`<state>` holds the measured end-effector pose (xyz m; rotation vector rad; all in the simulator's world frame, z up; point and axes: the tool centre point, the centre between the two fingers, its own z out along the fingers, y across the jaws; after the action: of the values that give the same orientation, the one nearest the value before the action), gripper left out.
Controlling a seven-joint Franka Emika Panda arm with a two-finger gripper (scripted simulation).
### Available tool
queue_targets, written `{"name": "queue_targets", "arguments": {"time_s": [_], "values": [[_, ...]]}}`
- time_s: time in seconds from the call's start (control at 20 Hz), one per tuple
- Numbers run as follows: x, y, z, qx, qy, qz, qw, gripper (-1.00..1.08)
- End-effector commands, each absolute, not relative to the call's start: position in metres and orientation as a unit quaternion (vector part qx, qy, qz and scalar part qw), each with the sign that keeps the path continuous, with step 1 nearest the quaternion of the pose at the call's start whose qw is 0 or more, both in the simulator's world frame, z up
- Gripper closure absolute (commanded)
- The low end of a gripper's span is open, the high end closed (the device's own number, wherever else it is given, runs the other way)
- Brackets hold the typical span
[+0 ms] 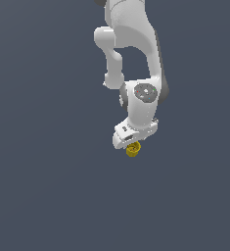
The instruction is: Pick up the object and move it to a goal position.
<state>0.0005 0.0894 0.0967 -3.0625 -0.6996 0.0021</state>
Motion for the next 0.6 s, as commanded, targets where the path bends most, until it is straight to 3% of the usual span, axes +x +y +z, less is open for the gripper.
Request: {"name": "queue_targets", "arguments": {"time_s": [0.0, 0.55], "values": [[0.000, 0.089, 0.094, -0.975, -0.223, 0.001, 0.000, -0.92], [0.000, 0.090, 0.049, -0.974, -0.226, 0.000, 0.000, -0.92]]}}
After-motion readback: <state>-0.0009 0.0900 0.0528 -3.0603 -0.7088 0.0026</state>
